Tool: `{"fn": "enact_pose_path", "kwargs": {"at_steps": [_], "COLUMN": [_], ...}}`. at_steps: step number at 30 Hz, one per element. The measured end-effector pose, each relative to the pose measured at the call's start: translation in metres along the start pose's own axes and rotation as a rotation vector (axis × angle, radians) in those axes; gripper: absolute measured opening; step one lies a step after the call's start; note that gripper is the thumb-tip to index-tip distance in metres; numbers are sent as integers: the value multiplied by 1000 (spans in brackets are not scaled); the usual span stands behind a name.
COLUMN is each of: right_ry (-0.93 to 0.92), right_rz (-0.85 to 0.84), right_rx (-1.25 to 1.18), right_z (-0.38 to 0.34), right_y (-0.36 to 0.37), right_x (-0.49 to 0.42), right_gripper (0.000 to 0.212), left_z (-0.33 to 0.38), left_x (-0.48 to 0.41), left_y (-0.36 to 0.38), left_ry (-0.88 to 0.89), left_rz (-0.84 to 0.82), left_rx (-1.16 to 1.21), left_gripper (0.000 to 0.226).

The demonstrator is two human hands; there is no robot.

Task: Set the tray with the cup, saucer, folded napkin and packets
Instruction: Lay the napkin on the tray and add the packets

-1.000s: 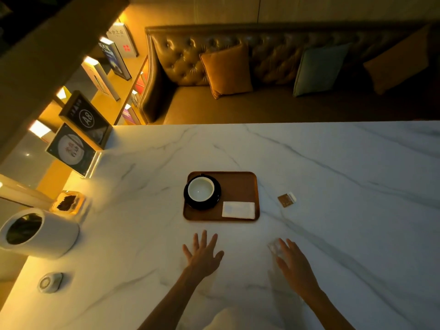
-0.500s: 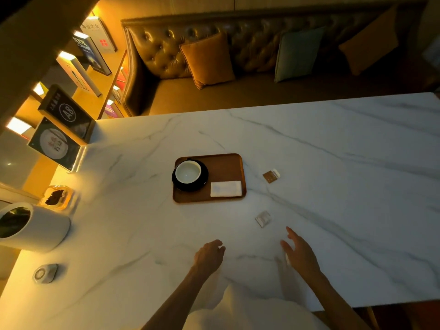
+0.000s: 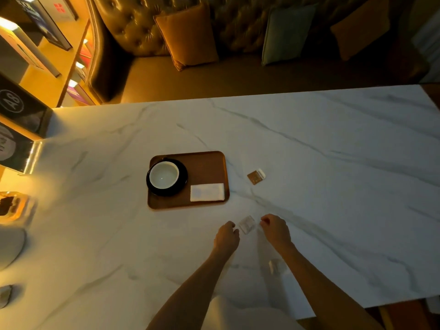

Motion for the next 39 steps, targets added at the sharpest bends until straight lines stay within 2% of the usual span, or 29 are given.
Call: {"fn": "enact_pose_path", "kwargs": {"at_steps": [5,11,14,19,21,24,28,32,36,39], "right_ry": [96,164,171,137,87,-45,-287,-449,-581,-606], "right_rz": [-35,-28,-159,-423,-486,-552,-559,-534,-549,-564], "right_rx": [-58,-111,-159,-461,-540,-560,-409,-242,-157,-190], "right_z": [-2,-1,0,-14,-25,-49,-84,-104,-108,-102], "right_y": [19,38,47,60,64,70,76,80,94,97], "right_x": [-27,-33,-32,-9,5,27,53,64,104,119], "right_gripper": [25,20,25,22,24,19,13,14,19,14], "left_z": [16,3,-11,-42,-58,-75,-90,-90,-98,-102], "left_x": [-29,-39,-32,-6,11,42,85,104,138,140], "left_y": [9,17,13,-9,-17,-21,-18,-20,-21,-19], "left_ry": [34,-144,-186,-277,-291,-223,-187,-60,35,61], "left_rz": [-65,-129,-166,-165,-173,-294,-361,-432,-400,-353], "left_rx": [77,560,768,982,1077,1197,1219,1290,1299,1172], "left_gripper": [44,43,42,27,27,32,33,19,16,18]}}
Point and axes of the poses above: each hand's wrist, its own x-axis away from the middle knuckle, its own y-axis out of the palm, z = x × y, the point moved 6 cm from there along -x, towards the middle knuckle, and after that the axes turned 9 degrees about -z, right-handed, at the moved point
